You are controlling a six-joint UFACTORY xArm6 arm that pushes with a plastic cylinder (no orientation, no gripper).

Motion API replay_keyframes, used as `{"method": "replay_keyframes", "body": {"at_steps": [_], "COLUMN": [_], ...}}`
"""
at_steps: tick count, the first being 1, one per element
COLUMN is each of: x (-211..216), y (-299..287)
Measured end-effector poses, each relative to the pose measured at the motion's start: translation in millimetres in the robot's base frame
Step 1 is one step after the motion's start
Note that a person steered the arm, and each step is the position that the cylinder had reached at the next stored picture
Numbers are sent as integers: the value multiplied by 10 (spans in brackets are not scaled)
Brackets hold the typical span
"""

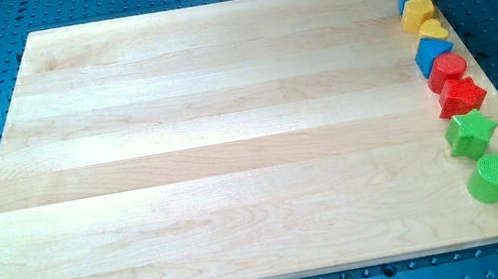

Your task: Move the red blocks towards the center of the board

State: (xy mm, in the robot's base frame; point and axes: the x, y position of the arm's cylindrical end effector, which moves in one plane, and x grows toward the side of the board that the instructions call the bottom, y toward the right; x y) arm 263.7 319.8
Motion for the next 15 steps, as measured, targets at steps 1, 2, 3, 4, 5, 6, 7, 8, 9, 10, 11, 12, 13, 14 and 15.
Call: {"method": "replay_keyframes", "body": {"at_steps": [1,2,3,4,5,6,7,8,9,10,11,12,13,14,15], "x": [376,781,1487,1870,1870,1746,1643,1636,1634,1634,1634,1634,1634,1633,1633], "y": [249,256,253,150,-7,-7,-274,-333,-333,-333,-448,-615,-831,-1319,-1890]}}
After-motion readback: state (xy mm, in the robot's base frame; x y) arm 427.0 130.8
